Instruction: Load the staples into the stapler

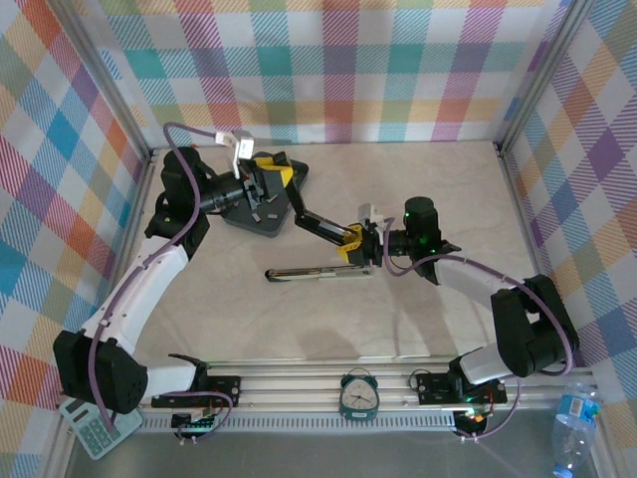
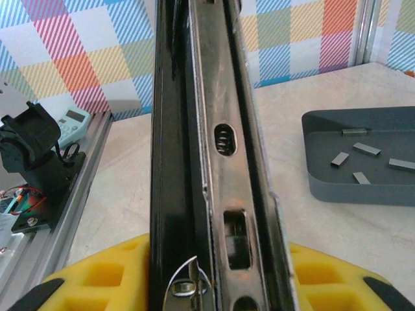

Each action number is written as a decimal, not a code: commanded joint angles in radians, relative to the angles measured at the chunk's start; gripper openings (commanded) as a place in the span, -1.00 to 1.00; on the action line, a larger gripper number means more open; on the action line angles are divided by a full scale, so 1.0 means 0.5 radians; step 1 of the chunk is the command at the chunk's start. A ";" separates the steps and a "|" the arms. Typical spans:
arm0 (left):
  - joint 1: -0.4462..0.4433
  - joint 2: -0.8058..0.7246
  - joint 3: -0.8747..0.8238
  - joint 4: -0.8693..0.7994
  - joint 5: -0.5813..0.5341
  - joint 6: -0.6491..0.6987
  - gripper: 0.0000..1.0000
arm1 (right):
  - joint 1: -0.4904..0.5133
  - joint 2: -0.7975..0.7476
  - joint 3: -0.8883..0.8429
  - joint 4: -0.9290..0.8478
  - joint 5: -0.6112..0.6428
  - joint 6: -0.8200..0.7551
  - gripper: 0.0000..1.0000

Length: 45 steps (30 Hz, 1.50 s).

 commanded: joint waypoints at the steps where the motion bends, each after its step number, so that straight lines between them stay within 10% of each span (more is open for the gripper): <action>1: 0.113 -0.015 0.072 0.721 -0.420 -0.261 -1.00 | 0.027 0.070 -0.025 -0.250 0.102 -0.136 -0.79; 14: 0.072 -0.073 0.105 0.524 -0.356 0.014 -1.00 | 0.043 0.048 -0.024 -0.264 0.292 -0.023 0.09; 45: -0.069 -0.008 0.226 0.335 0.095 0.375 -1.00 | 0.318 0.077 0.752 -0.839 0.329 -0.527 -0.05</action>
